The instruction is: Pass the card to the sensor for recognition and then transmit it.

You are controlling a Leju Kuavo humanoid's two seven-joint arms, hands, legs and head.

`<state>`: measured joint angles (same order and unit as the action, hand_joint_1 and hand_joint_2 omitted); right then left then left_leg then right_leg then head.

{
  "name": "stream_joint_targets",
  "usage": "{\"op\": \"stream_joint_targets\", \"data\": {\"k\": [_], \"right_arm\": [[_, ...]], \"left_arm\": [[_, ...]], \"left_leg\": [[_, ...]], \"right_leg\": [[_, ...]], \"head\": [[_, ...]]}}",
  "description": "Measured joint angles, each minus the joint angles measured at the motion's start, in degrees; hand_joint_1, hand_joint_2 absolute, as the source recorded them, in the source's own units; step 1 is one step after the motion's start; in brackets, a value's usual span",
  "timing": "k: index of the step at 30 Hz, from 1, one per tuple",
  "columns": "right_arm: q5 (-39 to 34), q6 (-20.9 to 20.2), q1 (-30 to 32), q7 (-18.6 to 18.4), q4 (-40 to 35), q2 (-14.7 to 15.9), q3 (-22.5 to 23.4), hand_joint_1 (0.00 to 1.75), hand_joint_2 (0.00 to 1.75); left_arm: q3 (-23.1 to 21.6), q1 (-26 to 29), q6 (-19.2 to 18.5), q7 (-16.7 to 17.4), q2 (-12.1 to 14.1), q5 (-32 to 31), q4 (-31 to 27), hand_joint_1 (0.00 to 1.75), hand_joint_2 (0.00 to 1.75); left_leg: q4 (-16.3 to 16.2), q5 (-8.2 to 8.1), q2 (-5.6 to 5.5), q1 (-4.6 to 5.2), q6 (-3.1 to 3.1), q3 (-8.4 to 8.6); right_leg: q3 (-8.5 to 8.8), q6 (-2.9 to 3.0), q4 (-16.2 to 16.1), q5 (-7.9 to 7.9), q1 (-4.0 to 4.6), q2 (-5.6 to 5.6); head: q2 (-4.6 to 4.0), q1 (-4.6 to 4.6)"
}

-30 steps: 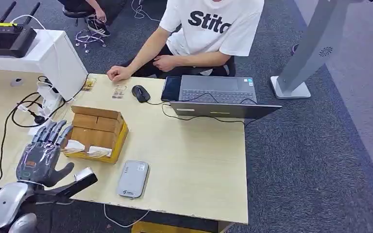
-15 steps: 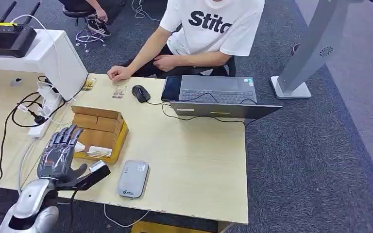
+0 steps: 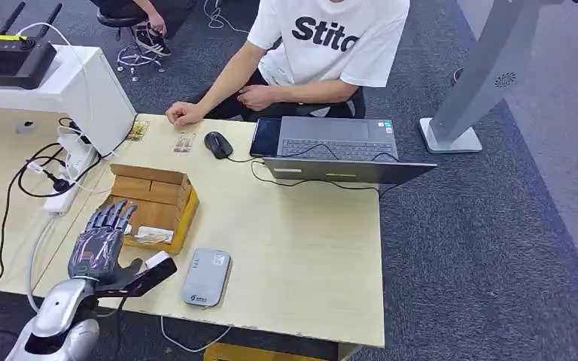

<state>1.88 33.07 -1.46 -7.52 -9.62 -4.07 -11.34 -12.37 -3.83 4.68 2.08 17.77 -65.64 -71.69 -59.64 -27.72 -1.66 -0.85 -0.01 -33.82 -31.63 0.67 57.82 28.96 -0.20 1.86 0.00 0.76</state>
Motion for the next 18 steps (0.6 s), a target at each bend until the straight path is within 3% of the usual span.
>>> {"op": "stream_joint_targets", "data": {"k": [14, 16, 17, 18], "right_arm": [[0.48, -0.04, 0.01, 0.00, 0.00, 0.00, -0.54, 0.00, 1.75], [0.52, -0.04, 0.01, 0.00, 0.00, 0.00, -0.55, 0.00, 1.75], [0.55, -0.04, 0.00, 0.00, 0.00, 0.00, -0.57, 0.00, 1.75], [0.57, -0.04, 0.01, 0.02, 0.00, 0.00, -0.57, 0.00, 1.75]], "left_arm": [[0.00, 0.01, 0.63, -0.72, 0.04, 0.17, 0.89, 0.24, 1.75], [0.00, 0.00, 1.14, -1.14, 0.02, 0.17, 1.16, 0.40, 1.75], [0.00, 0.00, 1.22, -1.18, 0.00, 0.17, 1.31, 0.40, 1.75], [0.00, 0.00, 1.36, -1.27, 0.00, 0.17, 1.44, 0.66, 1.75]], "left_leg": [[0.00, 0.00, 0.00, 0.00, 0.00, 0.00], [0.00, 0.00, 0.00, 0.00, 0.00, 0.00], [0.00, 0.00, 0.00, 0.00, 0.00, 0.00], [0.00, 0.00, 0.00, 0.00, 0.00, 0.00]], "right_leg": [[0.00, 0.00, 0.00, 0.00, 0.00, 0.00], [0.00, 0.00, 0.00, 0.00, 0.00, 0.00], [0.00, 0.00, 0.00, 0.00, 0.00, 0.00], [0.00, 0.00, 0.00, 0.00, 0.00, 0.00]], "head": [[0.00, 0.00], [0.00, 0.02], [0.00, 0.00], [0.00, 0.02]]}}
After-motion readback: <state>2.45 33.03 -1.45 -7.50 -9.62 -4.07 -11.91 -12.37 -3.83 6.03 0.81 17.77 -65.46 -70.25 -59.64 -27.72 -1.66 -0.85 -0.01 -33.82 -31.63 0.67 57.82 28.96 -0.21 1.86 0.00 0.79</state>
